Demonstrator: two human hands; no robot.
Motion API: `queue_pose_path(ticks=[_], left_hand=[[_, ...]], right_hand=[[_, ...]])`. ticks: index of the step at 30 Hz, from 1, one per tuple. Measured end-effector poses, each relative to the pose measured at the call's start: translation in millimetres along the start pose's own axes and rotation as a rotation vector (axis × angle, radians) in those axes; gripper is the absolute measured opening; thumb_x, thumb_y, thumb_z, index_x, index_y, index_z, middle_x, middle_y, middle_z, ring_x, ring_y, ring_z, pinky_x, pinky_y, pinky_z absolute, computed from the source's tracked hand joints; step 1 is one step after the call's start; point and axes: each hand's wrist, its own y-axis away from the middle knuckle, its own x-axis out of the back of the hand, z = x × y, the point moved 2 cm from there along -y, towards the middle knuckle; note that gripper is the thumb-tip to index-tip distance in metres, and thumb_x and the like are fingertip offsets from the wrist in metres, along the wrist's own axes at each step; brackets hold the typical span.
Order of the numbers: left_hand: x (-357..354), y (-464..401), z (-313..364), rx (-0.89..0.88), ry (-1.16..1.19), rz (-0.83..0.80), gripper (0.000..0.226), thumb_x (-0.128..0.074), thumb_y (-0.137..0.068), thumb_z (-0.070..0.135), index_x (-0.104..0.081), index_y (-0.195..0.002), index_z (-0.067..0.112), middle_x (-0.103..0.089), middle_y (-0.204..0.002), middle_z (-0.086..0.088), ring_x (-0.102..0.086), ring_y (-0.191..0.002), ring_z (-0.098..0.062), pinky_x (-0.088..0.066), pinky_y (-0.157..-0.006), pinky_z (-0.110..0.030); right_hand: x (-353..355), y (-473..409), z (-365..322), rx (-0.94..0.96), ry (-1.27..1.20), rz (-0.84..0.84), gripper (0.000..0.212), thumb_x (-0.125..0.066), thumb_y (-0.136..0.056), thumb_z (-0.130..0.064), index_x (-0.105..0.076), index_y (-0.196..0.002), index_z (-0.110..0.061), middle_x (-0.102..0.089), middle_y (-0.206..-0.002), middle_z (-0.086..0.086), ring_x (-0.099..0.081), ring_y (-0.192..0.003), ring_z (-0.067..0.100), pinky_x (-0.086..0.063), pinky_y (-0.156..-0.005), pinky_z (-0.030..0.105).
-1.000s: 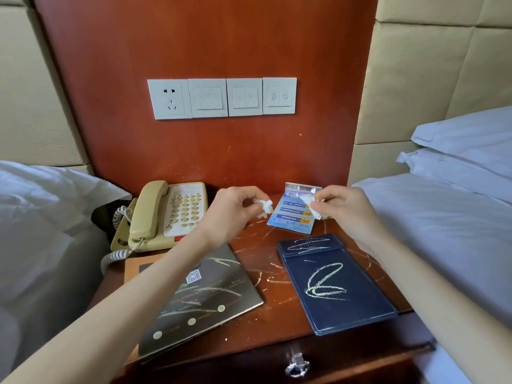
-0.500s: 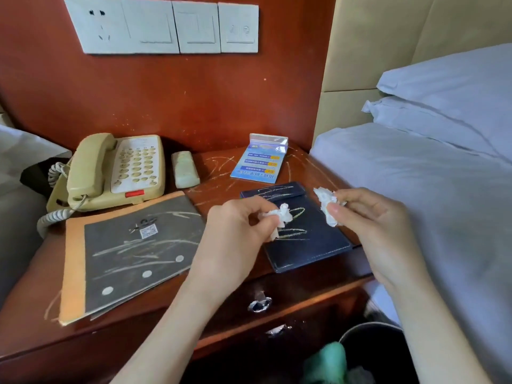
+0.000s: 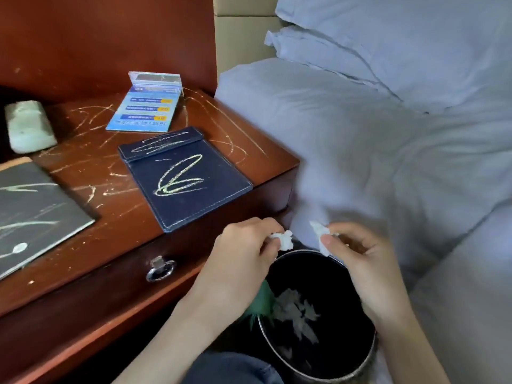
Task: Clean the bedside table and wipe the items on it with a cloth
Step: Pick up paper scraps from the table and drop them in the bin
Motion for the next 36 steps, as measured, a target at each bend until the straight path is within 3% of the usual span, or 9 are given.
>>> queue_pose_path(ticks=[6, 12, 14, 17, 19, 22, 26, 31, 36], left_hand=[[-50, -19, -22, 0.068, 0.035, -0.263, 0.018, -0.05, -0.093, 0.011, -0.062, -0.082, 0.018, -0.066, -0.076, -0.012, -0.059, -0.071, -0.033, -0.049, -0.067, -0.045], [-85, -26, -45, 0.188, 0.065, -0.298, 0.015, -0.053, -0.091, 0.016, -0.065, -0.084, 0.023, -0.067, -0.077, -0.007, -0.066, -0.076, -0.029, -0.05, -0.063, -0.036], [-91, -25, -51, 0.219, 0.065, -0.332, 0.013, -0.055, -0.091, 0.018, -0.066, -0.091, 0.023, -0.067, -0.08, -0.004, -0.065, -0.078, -0.027, -0.05, -0.068, -0.036], [-95, -25, -60, 0.249, 0.04, -0.435, 0.024, -0.062, -0.091, 0.024, -0.065, -0.114, 0.028, -0.066, -0.104, 0.005, -0.062, -0.096, -0.012, -0.048, -0.081, -0.022], [-94, -25, -64, 0.258, 0.04, -0.467, 0.032, -0.064, -0.091, 0.023, -0.061, -0.122, 0.028, -0.064, -0.116, 0.005, -0.06, -0.105, -0.009, -0.048, -0.092, -0.024], [-88, -25, -66, 0.265, 0.026, -0.446, 0.031, -0.06, -0.093, 0.023, -0.06, -0.123, 0.029, -0.062, -0.117, 0.007, -0.058, -0.107, -0.008, -0.048, -0.096, -0.028], [-71, -24, -65, 0.253, 0.039, -0.332, 0.02, -0.056, -0.095, 0.028, -0.064, -0.113, 0.031, -0.065, -0.101, 0.014, -0.06, -0.096, -0.006, -0.051, -0.09, -0.032], [-39, -15, -54, 0.204, 0.07, -0.2, 0.015, -0.057, -0.094, 0.026, -0.067, -0.101, 0.035, -0.069, -0.087, 0.016, -0.062, -0.081, 0.003, -0.051, -0.079, -0.023], [-3, 4, -37, 0.17, 0.191, -0.083, 0.017, -0.055, -0.096, 0.024, -0.069, -0.094, 0.034, -0.071, -0.085, 0.019, -0.066, -0.082, 0.0, -0.051, -0.073, -0.022]], right_hand=[[22, 15, 28, -0.067, 0.069, 0.073, 0.022, -0.072, -0.079, -0.003, -0.073, -0.079, -0.025, -0.064, -0.064, -0.008, -0.056, -0.058, 0.004, -0.044, -0.059, 0.013], [29, 19, 46, -0.105, 0.134, 0.107, 0.027, -0.071, -0.078, -0.001, -0.071, -0.081, -0.028, -0.068, -0.067, -0.007, -0.059, -0.061, 0.003, -0.045, -0.061, 0.013], [30, 18, 51, -0.108, 0.162, 0.106, 0.03, -0.07, -0.078, -0.001, -0.07, -0.084, -0.03, -0.07, -0.075, -0.008, -0.062, -0.067, 0.005, -0.048, -0.065, 0.017], [33, 16, 58, -0.125, 0.187, 0.125, 0.03, -0.071, -0.079, -0.002, -0.069, -0.089, -0.031, -0.071, -0.085, -0.009, -0.065, -0.078, 0.009, -0.05, -0.076, 0.027], [33, 15, 61, -0.137, 0.191, 0.129, 0.033, -0.071, -0.079, -0.001, -0.069, -0.089, -0.032, -0.071, -0.087, -0.01, -0.065, -0.08, 0.007, -0.049, -0.077, 0.024], [34, 14, 62, -0.136, 0.197, 0.124, 0.038, -0.069, -0.078, 0.004, -0.07, -0.086, -0.033, -0.071, -0.086, -0.011, -0.065, -0.079, 0.005, -0.048, -0.076, 0.016], [32, 13, 60, -0.164, 0.171, 0.123, 0.027, -0.066, -0.082, 0.004, -0.072, -0.087, -0.022, -0.073, -0.085, -0.007, -0.067, -0.083, 0.009, -0.048, -0.08, 0.02], [20, 11, 46, -0.169, 0.094, 0.042, 0.028, -0.061, -0.084, 0.007, -0.072, -0.079, -0.019, -0.07, -0.069, -0.004, -0.062, -0.064, 0.006, -0.045, -0.063, 0.009], [-3, 5, 20, -0.096, 0.057, -0.056, 0.033, -0.059, -0.085, 0.006, -0.072, -0.077, -0.023, -0.069, -0.068, -0.002, -0.061, -0.062, 0.007, -0.045, -0.063, 0.009]])
